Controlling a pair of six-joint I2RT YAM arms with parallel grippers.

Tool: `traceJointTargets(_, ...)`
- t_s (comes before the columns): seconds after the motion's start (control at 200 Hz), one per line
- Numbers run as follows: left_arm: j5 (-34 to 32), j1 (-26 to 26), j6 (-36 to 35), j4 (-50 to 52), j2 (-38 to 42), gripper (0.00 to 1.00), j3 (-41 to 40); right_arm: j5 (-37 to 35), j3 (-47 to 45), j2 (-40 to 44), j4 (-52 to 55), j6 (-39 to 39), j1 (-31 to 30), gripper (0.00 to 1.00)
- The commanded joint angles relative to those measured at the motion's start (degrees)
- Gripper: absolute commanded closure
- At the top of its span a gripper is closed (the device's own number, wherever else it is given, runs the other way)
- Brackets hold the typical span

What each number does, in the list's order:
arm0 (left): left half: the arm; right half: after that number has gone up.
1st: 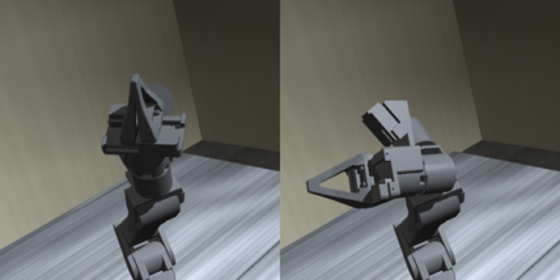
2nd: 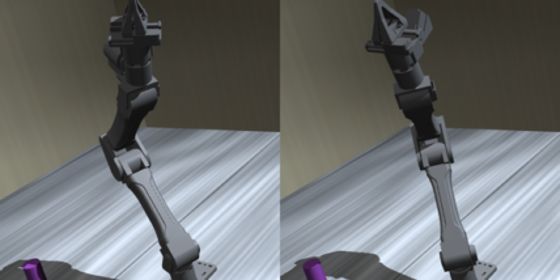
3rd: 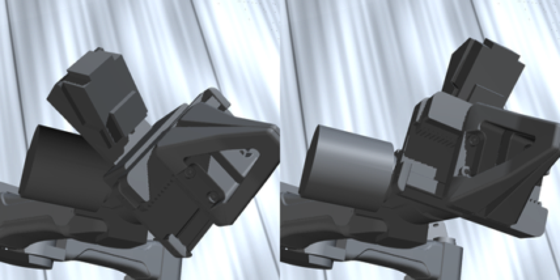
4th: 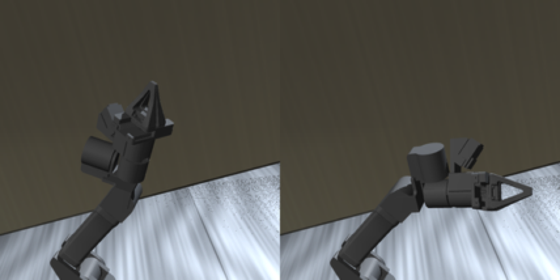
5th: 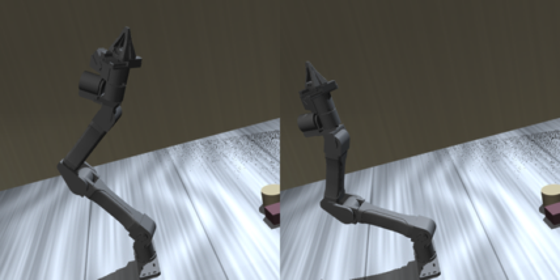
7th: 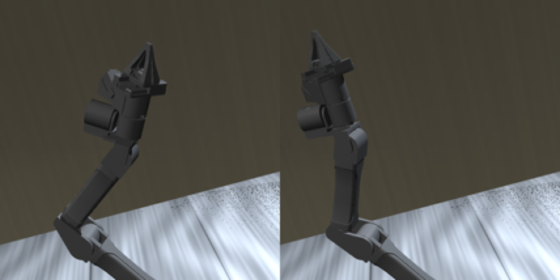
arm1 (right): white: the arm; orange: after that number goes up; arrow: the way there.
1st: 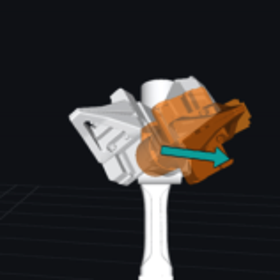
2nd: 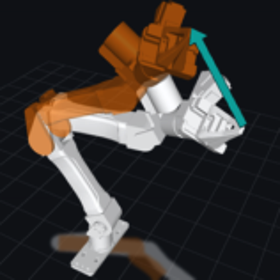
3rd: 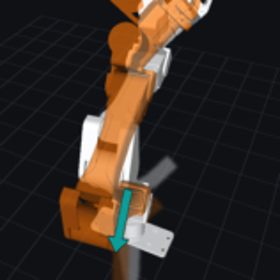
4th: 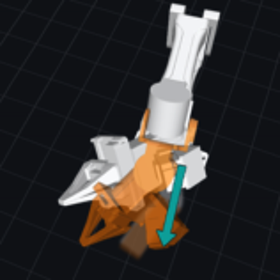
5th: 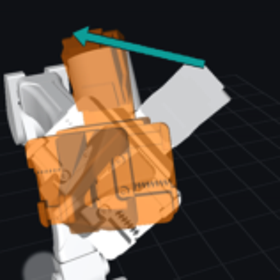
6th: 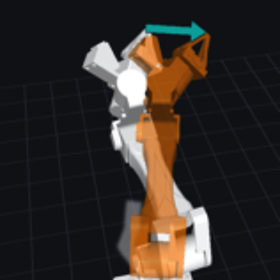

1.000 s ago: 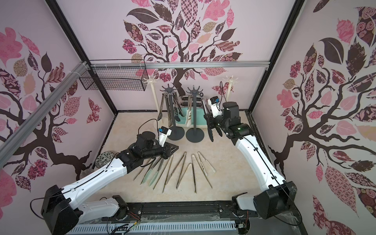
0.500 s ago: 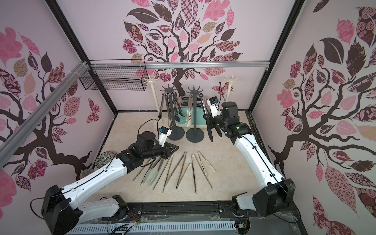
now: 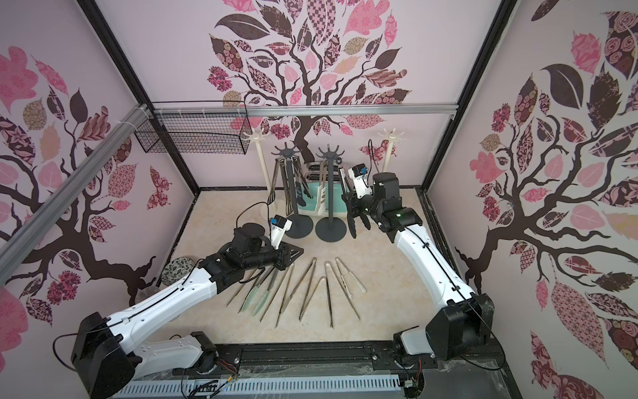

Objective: Hang food tongs on kitchen utensil racks
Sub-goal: Hang the food tongs on the rack.

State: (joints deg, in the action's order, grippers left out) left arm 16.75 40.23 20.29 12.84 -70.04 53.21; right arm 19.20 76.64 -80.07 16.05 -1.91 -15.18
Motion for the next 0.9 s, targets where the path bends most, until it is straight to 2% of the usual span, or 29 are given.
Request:
traceJointTargets(0.0, 0.0, 0.0, -1.0, -1.1, -0.5, 0.75, 0.0, 0.3, -2.6, -0.3, 1.6, 1.0, 0.2, 0.99)
traceJointTargets(0.15, 0.1, 0.0, -1.0, -1.2, -0.9, 0.75, 0.0, 0.2, -3.8, -1.2, 0.6, 1.5, 0.2, 0.86)
traceJointTargets(0.26, -0.1, 0.0, -1.0, -1.2, -1.0, 0.75, 0.1, 0.0, -3.1, -2.3, -0.1, 1.8, 0.2, 0.81)
traceJointTargets(0.895, -2.7, -0.1, -1.5, 1.1, -1.3, 0.76, 0.4, 0.2, -3.1, -3.5, -0.8, 1.9, 0.2, 0.76)
